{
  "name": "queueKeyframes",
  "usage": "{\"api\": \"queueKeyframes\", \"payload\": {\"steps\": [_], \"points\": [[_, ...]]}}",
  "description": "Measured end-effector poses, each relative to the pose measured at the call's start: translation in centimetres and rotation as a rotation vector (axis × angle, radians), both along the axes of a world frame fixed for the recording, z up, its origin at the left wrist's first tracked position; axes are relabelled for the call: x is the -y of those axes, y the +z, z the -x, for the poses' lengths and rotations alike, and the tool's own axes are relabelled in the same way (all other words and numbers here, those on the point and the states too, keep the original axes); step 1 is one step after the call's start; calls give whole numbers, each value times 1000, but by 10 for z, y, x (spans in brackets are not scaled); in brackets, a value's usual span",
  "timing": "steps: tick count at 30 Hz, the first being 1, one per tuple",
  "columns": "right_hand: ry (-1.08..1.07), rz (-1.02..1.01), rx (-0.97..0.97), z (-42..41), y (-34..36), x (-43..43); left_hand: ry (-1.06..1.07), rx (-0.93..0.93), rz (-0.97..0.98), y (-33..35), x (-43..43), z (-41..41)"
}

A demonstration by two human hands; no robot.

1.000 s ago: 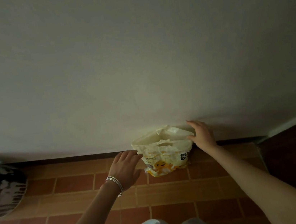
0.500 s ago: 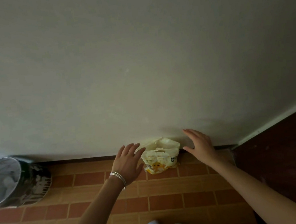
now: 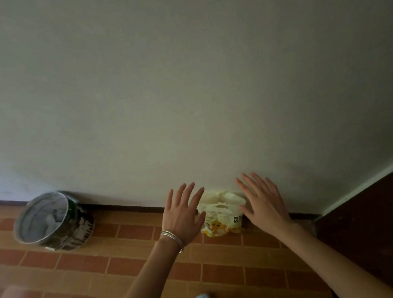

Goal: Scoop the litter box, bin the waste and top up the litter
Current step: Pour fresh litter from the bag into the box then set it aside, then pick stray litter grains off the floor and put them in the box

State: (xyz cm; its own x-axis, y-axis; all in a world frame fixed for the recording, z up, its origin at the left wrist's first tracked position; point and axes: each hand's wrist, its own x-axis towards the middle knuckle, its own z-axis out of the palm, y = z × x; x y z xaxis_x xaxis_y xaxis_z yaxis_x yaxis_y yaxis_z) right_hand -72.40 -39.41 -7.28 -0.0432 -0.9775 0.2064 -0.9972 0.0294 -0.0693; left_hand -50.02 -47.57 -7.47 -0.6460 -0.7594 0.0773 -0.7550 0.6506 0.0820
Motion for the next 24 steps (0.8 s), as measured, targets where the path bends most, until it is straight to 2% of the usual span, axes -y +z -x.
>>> {"api": "queueKeyframes", "payload": {"steps": [7,14,24], "points": [[302,-17,-55,-49,23,12,174,35,7,10,-40,-60],[543,-4,-21,-130,43,46,343,22,62,42,-62,-155],[753,13,-1,-286,64,94,571,25,64,65,-77,-308]]}}
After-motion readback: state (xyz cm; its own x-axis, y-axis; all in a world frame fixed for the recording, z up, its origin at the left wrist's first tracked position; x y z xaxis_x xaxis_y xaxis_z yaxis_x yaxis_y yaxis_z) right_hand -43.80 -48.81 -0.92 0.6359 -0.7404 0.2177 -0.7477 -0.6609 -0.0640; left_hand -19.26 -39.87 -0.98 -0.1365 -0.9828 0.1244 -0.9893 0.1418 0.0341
